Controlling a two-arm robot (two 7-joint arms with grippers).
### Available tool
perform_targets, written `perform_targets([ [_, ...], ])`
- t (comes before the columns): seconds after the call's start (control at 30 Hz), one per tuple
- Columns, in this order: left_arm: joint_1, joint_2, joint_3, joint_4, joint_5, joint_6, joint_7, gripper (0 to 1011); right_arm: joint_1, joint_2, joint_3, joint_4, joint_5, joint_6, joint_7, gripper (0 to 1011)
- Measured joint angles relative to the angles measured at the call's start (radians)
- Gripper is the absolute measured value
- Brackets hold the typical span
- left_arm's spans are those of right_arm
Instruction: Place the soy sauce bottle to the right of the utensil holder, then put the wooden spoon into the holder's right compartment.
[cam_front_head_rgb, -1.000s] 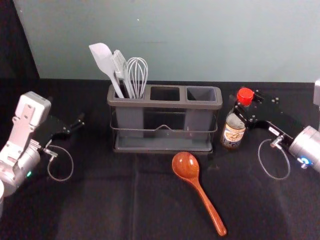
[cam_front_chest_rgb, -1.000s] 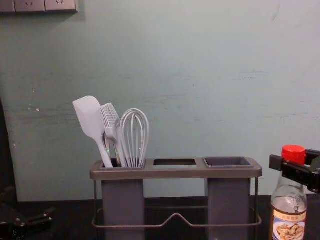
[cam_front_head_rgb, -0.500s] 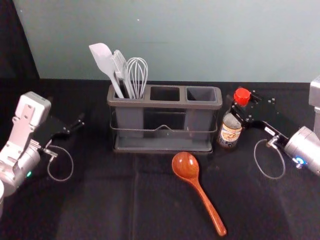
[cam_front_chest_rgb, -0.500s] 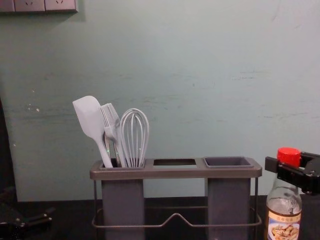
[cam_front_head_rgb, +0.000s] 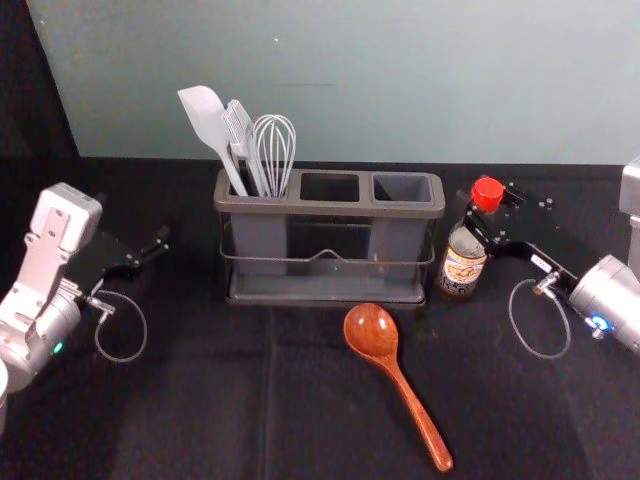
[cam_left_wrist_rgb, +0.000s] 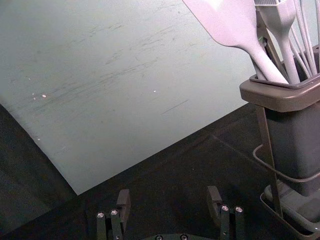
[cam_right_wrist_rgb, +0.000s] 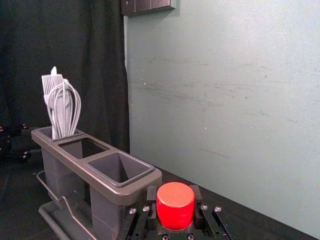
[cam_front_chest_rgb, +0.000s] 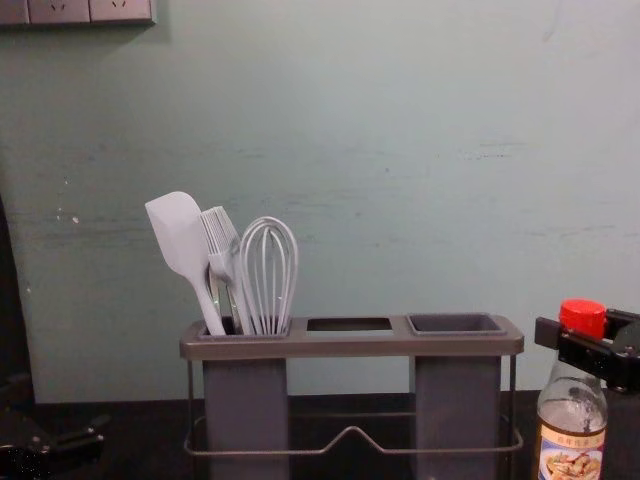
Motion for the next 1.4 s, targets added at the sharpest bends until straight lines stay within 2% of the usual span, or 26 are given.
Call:
perform_targets([
  [0.03,0.0,0.0,0.0,0.0,0.0,0.0,0.0,1005,0.0,0.0,0.0,0.0,0.0,0.0,0.0,385],
  [0.2,0.0,0.0,0.0,0.0,0.0,0.0,0.0,1005,-0.002,-0.004,0.008,-0.001,0.007,-0.007,0.0,556],
  [0.27,0.0,0.0,0.0,0.0,0.0,0.0,0.0,1005,-0.007,-0.004,0.013,-0.009,0.008,-0.012,-0.001,617],
  [0.3,0.0,0.0,0.0,0.0,0.0,0.0,0.0,1005,-0.011,-0.003,0.017,-0.02,0.008,-0.018,-0.002,678],
  [0.37,0.0,0.0,0.0,0.0,0.0,0.0,0.0,1005,-0.016,-0.001,0.021,-0.033,0.007,-0.022,-0.004,697],
  [0.43,0.0,0.0,0.0,0.0,0.0,0.0,0.0,1005,-0.022,0.002,0.027,-0.048,0.007,-0.025,-0.01,765],
  [0.63,0.0,0.0,0.0,0.0,0.0,0.0,0.0,1005,-0.077,0.023,0.058,-0.154,-0.003,-0.022,-0.05,964],
  [0.73,0.0,0.0,0.0,0.0,0.0,0.0,0.0,1005,-0.107,0.03,0.069,-0.199,-0.012,-0.02,-0.066,1002],
  [0.97,0.0,0.0,0.0,0.0,0.0,0.0,0.0,1005,-0.205,0.048,0.082,-0.318,-0.043,-0.014,-0.09,1002],
  [1.07,0.0,0.0,0.0,0.0,0.0,0.0,0.0,1005,-0.257,0.058,0.067,-0.38,-0.07,0.041,-0.111,1002],
  [1.2,0.0,0.0,0.0,0.0,0.0,0.0,0.0,1005,-0.296,0.062,0.043,-0.422,-0.099,0.107,-0.135,1000],
  [1.3,0.0,0.0,0.0,0.0,0.0,0.0,0.0,1005,-0.313,0.062,0.024,-0.438,-0.122,0.149,-0.15,1003],
  [1.4,0.0,0.0,0.0,0.0,0.0,0.0,0.0,1005,-0.33,0.056,-0.015,-0.448,-0.173,0.228,-0.187,1002],
])
